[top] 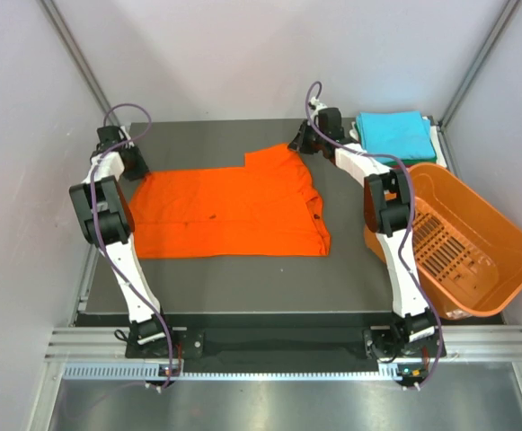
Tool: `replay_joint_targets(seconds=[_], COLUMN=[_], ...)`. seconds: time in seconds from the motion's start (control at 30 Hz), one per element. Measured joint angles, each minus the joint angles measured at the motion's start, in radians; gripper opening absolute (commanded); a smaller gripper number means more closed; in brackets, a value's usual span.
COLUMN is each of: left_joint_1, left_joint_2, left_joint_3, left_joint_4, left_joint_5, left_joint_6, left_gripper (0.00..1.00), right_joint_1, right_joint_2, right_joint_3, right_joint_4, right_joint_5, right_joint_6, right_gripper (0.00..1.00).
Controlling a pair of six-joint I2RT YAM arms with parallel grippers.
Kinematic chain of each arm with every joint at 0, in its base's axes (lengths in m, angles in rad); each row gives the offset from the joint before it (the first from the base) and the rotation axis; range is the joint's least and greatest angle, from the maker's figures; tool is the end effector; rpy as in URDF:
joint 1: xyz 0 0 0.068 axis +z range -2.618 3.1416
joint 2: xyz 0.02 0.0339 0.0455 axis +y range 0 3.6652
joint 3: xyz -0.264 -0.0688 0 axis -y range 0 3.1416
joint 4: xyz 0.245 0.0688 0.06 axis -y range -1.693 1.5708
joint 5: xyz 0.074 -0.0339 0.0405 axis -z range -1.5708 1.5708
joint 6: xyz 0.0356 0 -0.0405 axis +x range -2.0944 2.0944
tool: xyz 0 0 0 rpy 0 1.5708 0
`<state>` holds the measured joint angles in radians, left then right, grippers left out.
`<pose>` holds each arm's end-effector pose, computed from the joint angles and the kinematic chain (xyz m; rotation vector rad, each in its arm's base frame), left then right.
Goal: Fold and stack the t-shirts
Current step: Fold the tshirt
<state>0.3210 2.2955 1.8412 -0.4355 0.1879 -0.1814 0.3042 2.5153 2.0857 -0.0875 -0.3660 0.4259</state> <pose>0.4861 0.1546 0.1729 -0.5287 2.3887 -0.1694 0.5446 0.1843 0.1677 -0.1000 2.1546 0.8161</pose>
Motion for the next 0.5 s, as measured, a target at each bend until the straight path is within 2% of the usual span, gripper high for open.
replay_joint_targets(seconds=[0.13,0.5], left_joint_1=[-0.003,-0.063], left_joint_2=[-0.033,-0.217], left_joint_3=[-0.04,-0.146], left_joint_4=[0.001,-0.015], left_joint_5=[0.038,0.043], left_joint_6=[-0.004,0.017], left_gripper=[0.29,0.34], right_joint_1=[0.0,0.0], right_joint_2=[-0.016,-0.019], right_joint_3=[-0.007,-0.011], right_joint_4=[0.018,0.021], right_joint_5=[-0.003,-0.003], right_joint_6=[0.0,-0.008], right_gripper=[0.0,0.0])
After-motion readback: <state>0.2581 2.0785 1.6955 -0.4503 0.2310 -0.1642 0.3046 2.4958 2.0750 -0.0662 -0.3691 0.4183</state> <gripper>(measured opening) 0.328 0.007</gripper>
